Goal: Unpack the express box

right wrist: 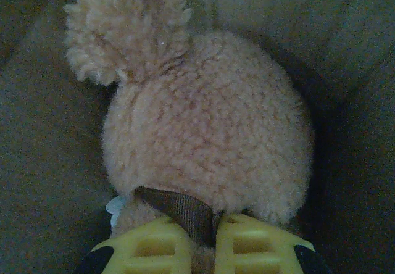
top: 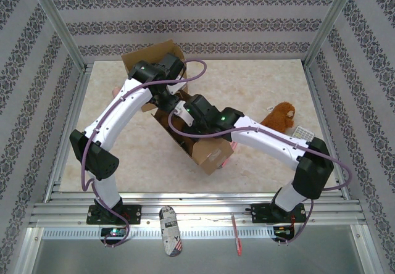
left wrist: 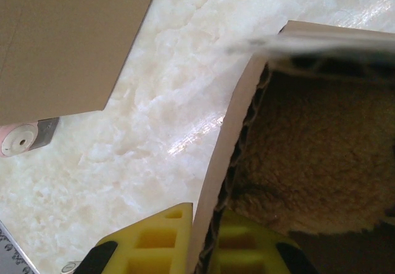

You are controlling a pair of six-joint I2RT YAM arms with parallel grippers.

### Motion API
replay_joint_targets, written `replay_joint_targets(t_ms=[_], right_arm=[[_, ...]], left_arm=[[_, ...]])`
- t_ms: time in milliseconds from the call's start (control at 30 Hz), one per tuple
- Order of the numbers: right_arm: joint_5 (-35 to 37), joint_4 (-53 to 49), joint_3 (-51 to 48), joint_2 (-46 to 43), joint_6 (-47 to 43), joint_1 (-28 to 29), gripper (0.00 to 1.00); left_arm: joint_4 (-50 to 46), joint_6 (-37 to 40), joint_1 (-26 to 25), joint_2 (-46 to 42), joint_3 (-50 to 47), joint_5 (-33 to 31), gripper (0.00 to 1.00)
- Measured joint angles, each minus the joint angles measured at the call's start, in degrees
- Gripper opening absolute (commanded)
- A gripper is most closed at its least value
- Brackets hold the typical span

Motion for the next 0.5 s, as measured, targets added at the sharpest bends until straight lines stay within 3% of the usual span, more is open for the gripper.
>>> replay_joint_targets(t_ms=[500], right_arm=[[0.02,5.44,-8.63,-12.22,2.75,0.0,0.0]], left_arm=[[1.27,-1.09,-0.2,0.04,0.0,3.5,0.0]])
